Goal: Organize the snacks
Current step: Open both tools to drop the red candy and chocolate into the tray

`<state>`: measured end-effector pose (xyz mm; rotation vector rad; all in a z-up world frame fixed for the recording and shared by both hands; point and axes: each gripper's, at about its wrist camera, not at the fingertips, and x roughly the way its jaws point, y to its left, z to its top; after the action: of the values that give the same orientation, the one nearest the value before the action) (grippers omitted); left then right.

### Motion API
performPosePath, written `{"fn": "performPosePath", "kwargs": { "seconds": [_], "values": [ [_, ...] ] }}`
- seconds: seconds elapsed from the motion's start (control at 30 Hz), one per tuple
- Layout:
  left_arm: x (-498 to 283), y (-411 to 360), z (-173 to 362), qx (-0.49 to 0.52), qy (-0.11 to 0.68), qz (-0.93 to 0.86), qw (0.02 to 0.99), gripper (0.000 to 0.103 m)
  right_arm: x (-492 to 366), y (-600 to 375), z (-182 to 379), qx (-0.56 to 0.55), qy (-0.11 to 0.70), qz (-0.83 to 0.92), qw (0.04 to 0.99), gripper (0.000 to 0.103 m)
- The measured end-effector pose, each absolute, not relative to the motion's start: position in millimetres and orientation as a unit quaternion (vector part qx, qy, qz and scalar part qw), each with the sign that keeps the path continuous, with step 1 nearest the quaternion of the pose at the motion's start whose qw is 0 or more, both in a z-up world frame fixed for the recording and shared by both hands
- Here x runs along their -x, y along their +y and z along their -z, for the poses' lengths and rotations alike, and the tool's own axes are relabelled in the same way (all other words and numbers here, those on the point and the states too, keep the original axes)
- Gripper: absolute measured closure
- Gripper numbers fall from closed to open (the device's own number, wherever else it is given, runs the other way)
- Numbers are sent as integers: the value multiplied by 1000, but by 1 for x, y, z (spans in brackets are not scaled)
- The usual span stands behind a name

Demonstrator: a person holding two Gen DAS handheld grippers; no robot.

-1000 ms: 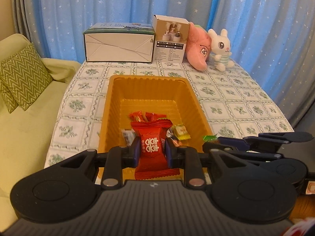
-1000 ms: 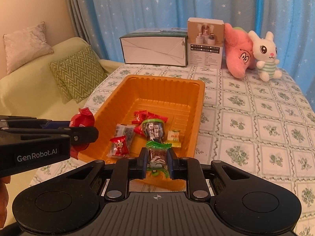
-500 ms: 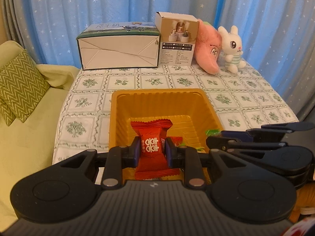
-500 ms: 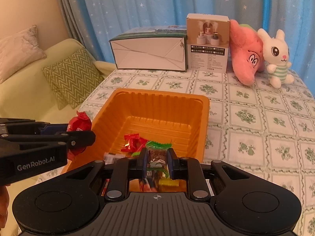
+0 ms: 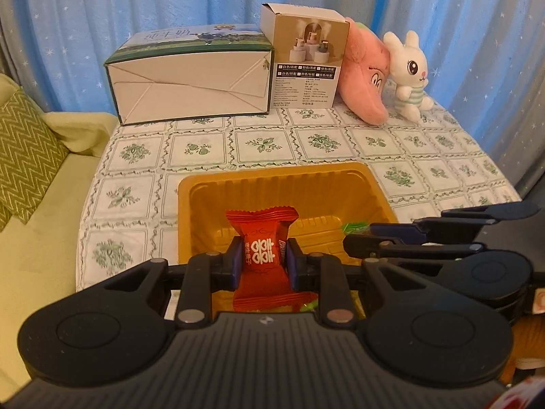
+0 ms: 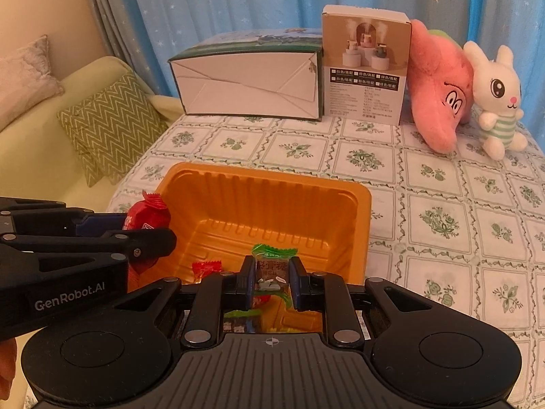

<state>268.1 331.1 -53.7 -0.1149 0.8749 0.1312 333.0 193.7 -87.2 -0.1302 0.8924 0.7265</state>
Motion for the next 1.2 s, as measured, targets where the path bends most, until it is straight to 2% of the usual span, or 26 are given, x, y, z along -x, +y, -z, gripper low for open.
{"fn": "performPosePath", "kwargs": {
  "seconds": [0.27, 0.33, 0.37, 0.4, 1.2],
  "values": [
    [-286, 338, 63, 49, 438, -56, 896, 79, -347, 196, 89, 55, 422, -338, 839, 82],
    [-289, 340, 68, 51, 447, -55, 891, 71, -347, 196, 89, 55, 422, -339, 839, 82],
    [-288, 340, 68, 45, 444, -59, 893, 57, -347, 197, 90, 57, 422, -339, 839, 82],
    [-287, 339, 69, 38, 440, -63, 895, 50, -346, 196, 90, 57, 423, -339, 839, 82],
    [-271, 345, 62, 15, 438, -75, 896, 51, -354, 202, 84, 51, 426, -343, 836, 82]
  ]
}}
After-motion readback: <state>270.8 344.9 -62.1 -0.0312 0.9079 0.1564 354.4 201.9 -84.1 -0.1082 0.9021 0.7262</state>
